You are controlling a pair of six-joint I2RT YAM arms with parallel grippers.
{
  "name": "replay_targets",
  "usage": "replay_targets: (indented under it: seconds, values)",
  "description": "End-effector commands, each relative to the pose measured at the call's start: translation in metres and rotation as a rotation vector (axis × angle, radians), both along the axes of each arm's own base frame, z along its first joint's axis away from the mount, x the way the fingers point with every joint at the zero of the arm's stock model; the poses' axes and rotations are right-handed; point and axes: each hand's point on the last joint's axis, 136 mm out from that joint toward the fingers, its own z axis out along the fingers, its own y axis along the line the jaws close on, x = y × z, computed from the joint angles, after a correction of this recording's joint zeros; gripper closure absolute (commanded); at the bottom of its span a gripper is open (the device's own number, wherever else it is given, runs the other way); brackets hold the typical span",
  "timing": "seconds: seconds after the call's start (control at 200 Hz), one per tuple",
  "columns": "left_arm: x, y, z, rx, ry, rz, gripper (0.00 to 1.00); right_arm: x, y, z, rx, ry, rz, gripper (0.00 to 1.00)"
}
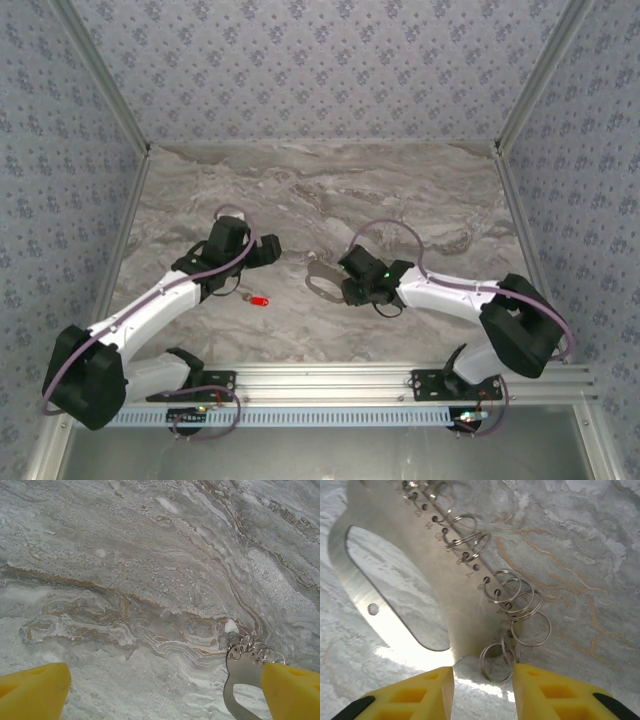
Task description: Put the keys on the keyring
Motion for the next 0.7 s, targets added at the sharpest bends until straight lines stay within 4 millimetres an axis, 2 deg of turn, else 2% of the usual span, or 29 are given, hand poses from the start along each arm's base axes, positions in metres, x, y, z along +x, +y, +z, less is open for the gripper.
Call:
replay_targets:
  seconds: [0.0, 0.395, 0.694]
  values:
    - [-0.002, -0.003, 0.007, -0.033, -0.023, -0.001, 0.02, -0.004, -0.001, 0.007, -0.022, -0.014, 0.014, 0.62]
    - [-0.002, -0.003, 0.007, -0.038, -0.024, 0.004, 0.02, -0.005, 0.009, -0.009, -0.034, 0.035, 0.044, 0.64]
    - [-0.002, -0.002, 0.006, -0.035, -0.024, 0.004, 0.02, 0.001, 0.004, -0.016, -0.049, 0.042, 0.029, 0.65]
